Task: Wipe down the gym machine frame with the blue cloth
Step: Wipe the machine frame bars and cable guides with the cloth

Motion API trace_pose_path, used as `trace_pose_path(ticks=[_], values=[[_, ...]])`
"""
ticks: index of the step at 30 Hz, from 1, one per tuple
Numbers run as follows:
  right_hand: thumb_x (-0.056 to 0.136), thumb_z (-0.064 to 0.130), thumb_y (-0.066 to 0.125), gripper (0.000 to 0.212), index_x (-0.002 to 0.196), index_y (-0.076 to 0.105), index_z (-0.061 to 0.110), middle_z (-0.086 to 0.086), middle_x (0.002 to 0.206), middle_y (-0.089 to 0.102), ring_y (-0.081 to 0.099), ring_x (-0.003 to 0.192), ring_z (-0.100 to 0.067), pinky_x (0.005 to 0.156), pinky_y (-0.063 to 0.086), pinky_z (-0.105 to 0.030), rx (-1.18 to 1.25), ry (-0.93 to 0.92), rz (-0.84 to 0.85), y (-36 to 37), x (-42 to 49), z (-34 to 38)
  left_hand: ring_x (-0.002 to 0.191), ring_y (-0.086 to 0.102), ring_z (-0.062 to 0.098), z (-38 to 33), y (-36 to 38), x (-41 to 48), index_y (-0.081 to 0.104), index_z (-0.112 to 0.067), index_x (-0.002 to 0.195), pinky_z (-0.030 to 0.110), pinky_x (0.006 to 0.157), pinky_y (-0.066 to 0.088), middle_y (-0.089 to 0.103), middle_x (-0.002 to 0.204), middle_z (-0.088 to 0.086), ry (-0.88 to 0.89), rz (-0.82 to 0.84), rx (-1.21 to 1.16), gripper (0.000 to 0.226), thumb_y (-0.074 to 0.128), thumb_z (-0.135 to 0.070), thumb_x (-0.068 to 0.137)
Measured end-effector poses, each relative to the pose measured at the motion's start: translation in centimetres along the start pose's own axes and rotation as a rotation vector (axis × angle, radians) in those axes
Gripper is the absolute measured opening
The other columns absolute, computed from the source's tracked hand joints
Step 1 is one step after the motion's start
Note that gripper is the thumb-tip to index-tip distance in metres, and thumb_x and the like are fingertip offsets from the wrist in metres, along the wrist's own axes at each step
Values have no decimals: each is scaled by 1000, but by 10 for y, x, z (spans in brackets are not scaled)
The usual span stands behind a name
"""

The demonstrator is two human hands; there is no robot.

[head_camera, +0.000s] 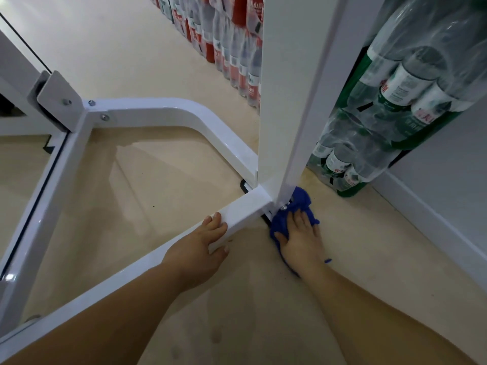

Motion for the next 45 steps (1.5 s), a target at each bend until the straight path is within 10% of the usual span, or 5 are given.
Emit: trace_pose_path(ticks=[13, 19, 34, 40, 45], values=[[101, 32, 50, 13, 104, 60, 26, -1, 95, 63, 61, 87, -19, 78, 52, -36, 534, 59, 438, -8, -52, 81, 155, -11, 11, -11, -1, 0, 13, -22, 163, 34, 127, 3, -11, 169, -4, -40, 228, -8, 95, 68, -52, 91], [98, 38, 61, 23, 115, 66, 24, -5, 112, 74, 70, 103, -25, 94, 58, -45, 911, 42, 666, -49, -69, 108, 111, 66, 14, -43, -19, -14, 68, -30, 122, 43, 101, 53, 71, 120, -5, -50, -41, -342, 42, 79, -33, 82], [90, 66, 62, 56, 126, 69, 24, -7, 117, 75, 70, 112, -27, 99, 57, -47, 1404, 40, 727, -69, -63, 101, 78, 71, 20, -66, -92, -10, 65, -18, 92, 38, 67, 64, 71, 87, 4, -156, -271, -275, 26, 74, -42, 87], [95, 25, 70, 16, 106, 74, 14, -8, 96, 78, 74, 91, -26, 84, 62, -43, 1181, 190, 294, -65, -36, 55, 89, 72, 22, -37, -74, 32, 68, -16, 112, 34, 72, 65, 71, 103, 9, -244, -4, -367, 24, 73, -17, 89], [98, 25, 62, 18, 111, 66, 14, -3, 108, 68, 63, 95, -24, 82, 53, -36, 963, 424, -232, -99, -33, 22, 94, 66, 17, -18, -90, 45, 56, -20, 132, 30, 79, 57, 65, 113, -1, -121, -260, -277, 50, 75, -29, 87]])
Point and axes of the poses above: each hand's wrist, its own x-axis towards the middle knuckle, its own y-axis out of the palm, z = x × y, the point moved 10 cm from there along x, towards the middle knuckle
